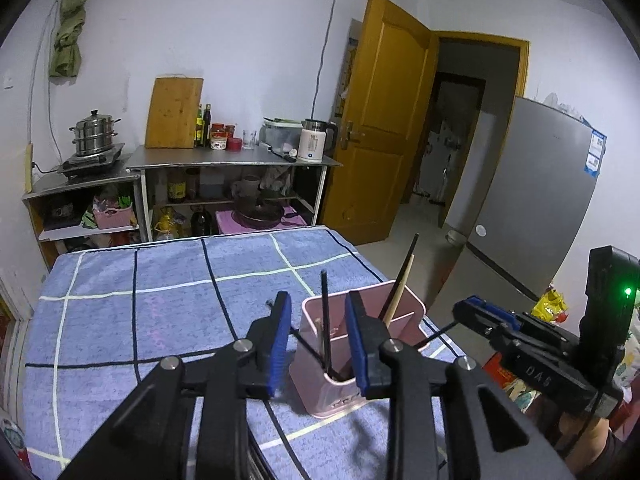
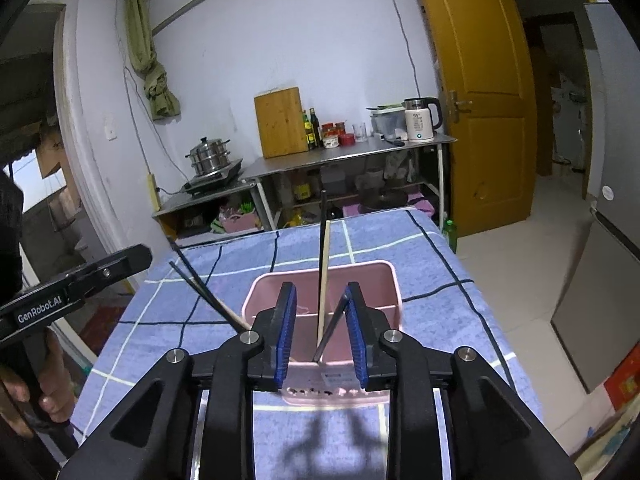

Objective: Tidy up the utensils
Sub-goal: 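Lower the black chopsticks into the basket and open both grippers, then move both grippers back down to the remaining chopsticks on the sheet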

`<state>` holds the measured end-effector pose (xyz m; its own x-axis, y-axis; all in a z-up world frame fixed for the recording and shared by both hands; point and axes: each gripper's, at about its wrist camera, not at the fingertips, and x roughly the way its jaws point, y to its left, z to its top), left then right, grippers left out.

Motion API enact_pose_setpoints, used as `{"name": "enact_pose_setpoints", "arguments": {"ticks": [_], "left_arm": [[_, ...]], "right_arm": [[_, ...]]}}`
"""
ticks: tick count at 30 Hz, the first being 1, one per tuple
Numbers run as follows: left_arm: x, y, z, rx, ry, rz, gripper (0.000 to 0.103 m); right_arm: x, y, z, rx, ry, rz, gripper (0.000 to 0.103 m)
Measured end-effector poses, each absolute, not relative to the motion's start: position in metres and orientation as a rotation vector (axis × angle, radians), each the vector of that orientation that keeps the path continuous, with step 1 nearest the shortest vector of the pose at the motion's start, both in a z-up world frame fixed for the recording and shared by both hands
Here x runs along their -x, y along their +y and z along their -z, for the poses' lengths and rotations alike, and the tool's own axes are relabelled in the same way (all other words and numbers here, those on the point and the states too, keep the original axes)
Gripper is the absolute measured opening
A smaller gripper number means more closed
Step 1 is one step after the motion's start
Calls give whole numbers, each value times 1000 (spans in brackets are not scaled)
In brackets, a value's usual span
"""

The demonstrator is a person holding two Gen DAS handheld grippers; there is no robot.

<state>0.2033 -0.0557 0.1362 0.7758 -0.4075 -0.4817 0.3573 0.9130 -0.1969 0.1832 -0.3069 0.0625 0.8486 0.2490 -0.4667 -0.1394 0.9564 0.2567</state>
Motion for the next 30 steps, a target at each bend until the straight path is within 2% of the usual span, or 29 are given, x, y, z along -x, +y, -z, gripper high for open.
{"name": "enact_pose_setpoints", "arguments": {"ticks": [18, 30], "left_arm": [[-142, 4, -103, 133, 552, 292, 47], [-133, 18, -55, 181, 656, 257, 45]], "right_arm": [[-129, -283, -61, -160, 485, -255, 26], [-120, -253, -39, -131, 541, -349, 26]]}}
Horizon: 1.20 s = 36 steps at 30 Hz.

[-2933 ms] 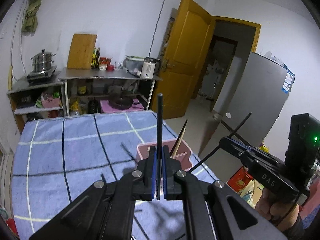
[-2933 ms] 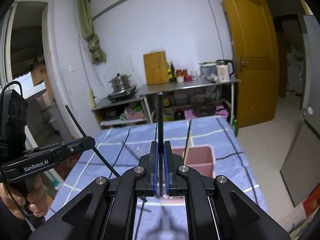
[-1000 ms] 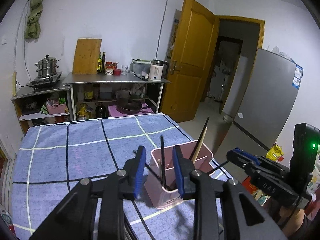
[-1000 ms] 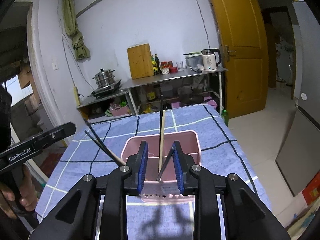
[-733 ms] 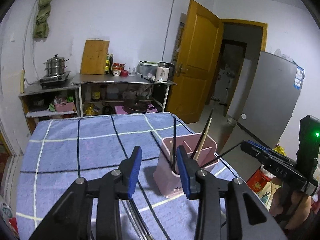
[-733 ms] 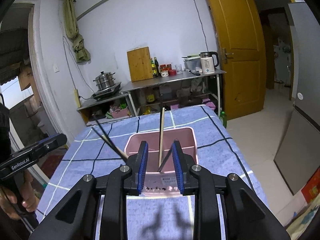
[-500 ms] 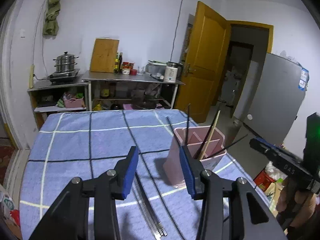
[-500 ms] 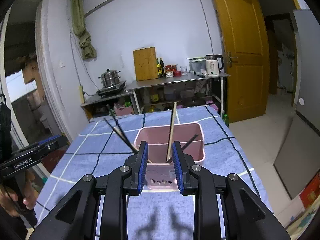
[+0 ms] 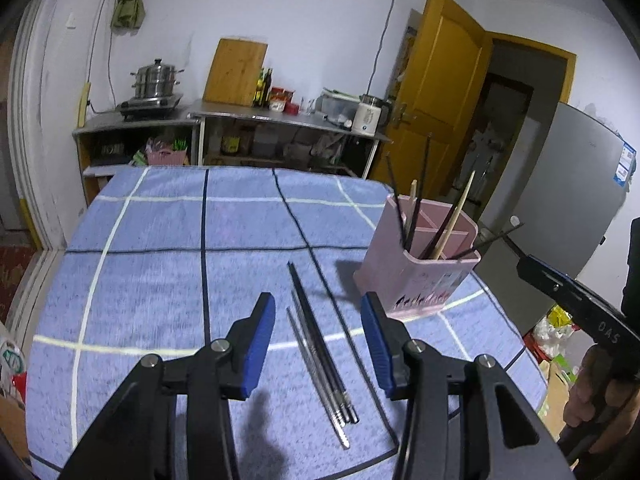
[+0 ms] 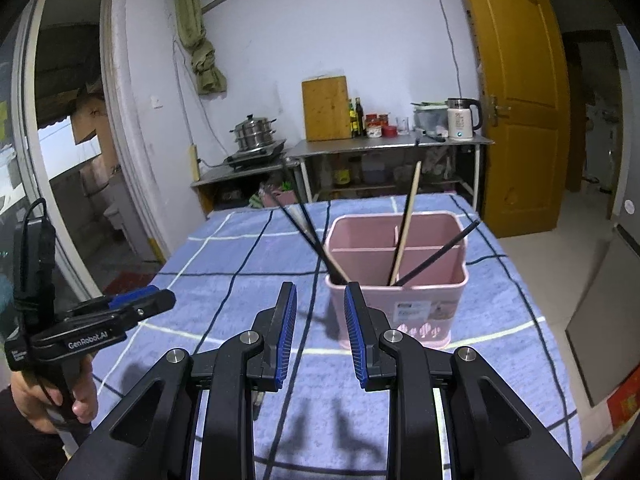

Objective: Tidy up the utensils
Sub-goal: 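Move both grippers back down to the remaining chopsticks on the sheet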

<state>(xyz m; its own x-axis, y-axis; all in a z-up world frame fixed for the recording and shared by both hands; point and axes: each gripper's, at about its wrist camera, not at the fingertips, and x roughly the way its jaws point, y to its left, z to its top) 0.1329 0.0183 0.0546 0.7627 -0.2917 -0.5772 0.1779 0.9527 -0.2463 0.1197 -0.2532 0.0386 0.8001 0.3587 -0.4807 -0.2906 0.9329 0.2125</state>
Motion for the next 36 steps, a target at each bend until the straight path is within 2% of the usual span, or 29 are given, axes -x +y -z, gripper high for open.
{"name": "enact_pose_setpoints", "arguments": {"ticks": [6, 19, 27, 36], "left_arm": [[-134, 17, -36, 188, 695, 255, 40], [-147, 11, 1, 191, 772, 242, 39], [-166, 6, 33, 214, 854, 233, 26], [-194, -4, 57, 227, 913, 214, 23]], "right_arm": [[-122, -240, -24, -113, 573, -372, 26], [-136, -221, 11, -107, 661, -410, 26], [-150, -218, 33, -113, 714, -421, 26], [-160, -221, 48, -125, 749, -423, 26]]}}
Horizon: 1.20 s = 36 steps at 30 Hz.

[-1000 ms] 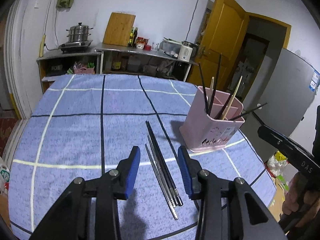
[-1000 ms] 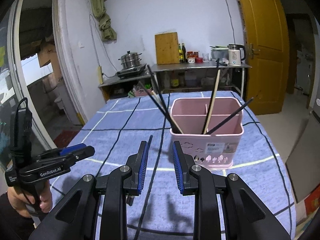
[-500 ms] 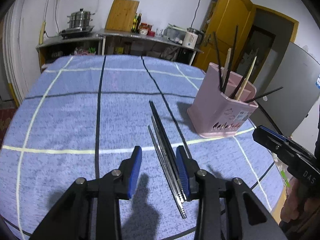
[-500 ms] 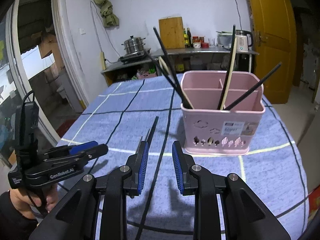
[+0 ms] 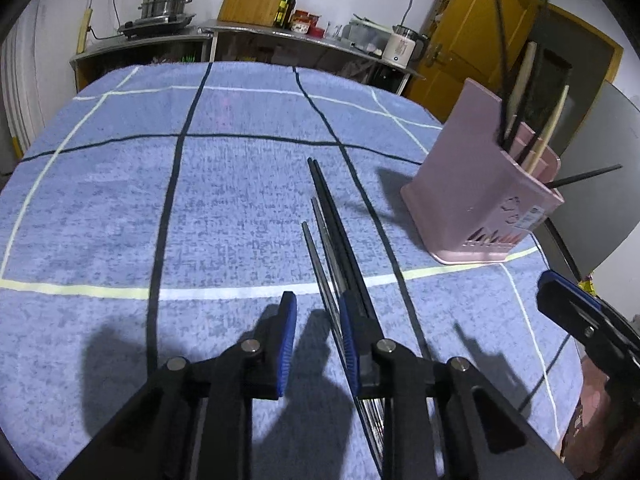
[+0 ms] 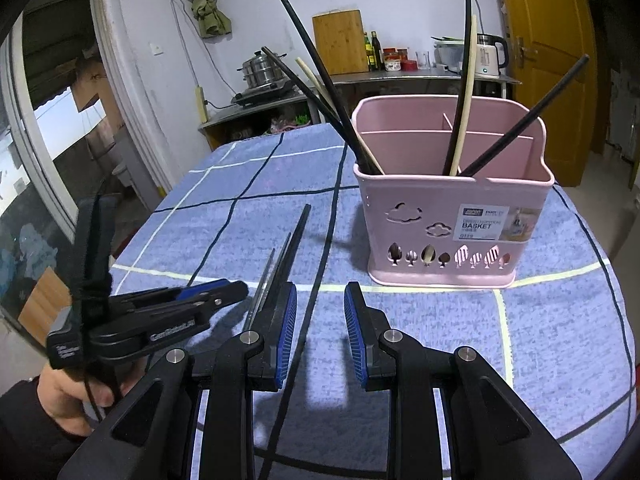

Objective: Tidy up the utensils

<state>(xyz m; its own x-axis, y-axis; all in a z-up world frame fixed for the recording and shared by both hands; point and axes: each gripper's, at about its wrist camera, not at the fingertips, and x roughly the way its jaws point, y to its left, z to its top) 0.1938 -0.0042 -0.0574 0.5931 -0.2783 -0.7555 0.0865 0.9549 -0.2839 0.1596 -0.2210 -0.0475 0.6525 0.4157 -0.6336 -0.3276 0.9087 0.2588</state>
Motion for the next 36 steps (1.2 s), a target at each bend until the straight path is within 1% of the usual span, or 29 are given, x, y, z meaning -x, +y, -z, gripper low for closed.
{"name": "enact_pose_setpoints", "arguments": {"ticks": [7, 11, 13, 18, 24, 31, 36], "left_arm": [[-201, -13, 65, 210, 924, 200, 22], [-202, -18, 66, 177, 916, 179, 18], [-203, -21, 66, 142, 912, 159, 11], [-204, -17, 64, 116, 916, 158, 7], [-200, 25, 63, 145, 919, 81, 6], [-194, 75, 66, 206, 918, -19, 6], [-189, 83, 68, 245, 914, 3, 6]], "right_arm": [[-164, -220, 55, -131, 763, -421, 26], [-165, -220, 57, -138, 770, -421, 26], [-164, -219, 58, -137, 773, -422, 26], [-163, -212, 58, -132, 780, -439, 26], [-170, -187, 59, -113, 787, -492, 26], [-201, -146, 76, -88, 833, -554, 26], [-228, -125, 93, -73, 880, -566, 26]]}}
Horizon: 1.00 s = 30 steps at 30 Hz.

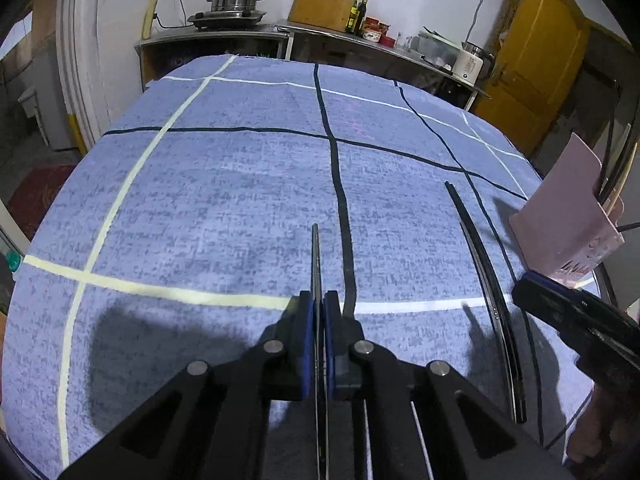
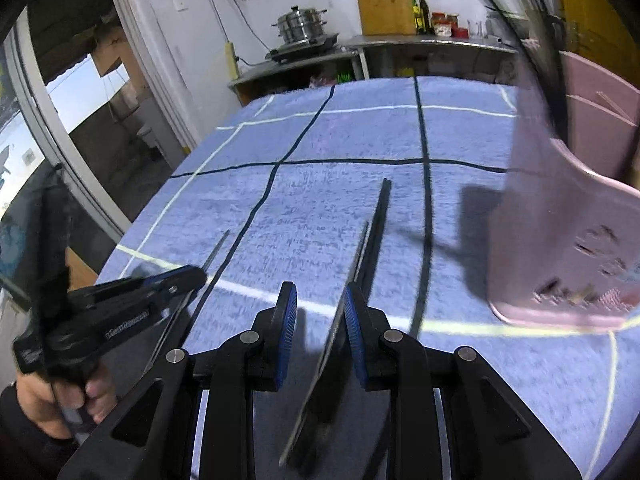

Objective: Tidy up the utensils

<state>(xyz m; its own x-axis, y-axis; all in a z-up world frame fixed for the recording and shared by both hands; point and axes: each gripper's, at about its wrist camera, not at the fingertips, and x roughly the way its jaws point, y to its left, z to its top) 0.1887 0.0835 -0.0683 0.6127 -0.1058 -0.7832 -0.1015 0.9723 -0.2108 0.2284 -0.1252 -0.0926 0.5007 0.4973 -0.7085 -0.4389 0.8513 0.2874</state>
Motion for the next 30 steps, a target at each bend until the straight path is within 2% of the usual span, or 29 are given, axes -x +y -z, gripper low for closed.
{"name": "enact_pose_setpoints", "arguments": {"ticks": [17, 30], "left_arm": [[-185, 96, 71, 306, 900, 45, 6], [-190, 97, 68, 300, 919, 46, 6]], "right_arm": [[-253, -94, 104, 43, 930, -501, 26], [-261, -89, 109, -2, 974, -502, 24]]}}
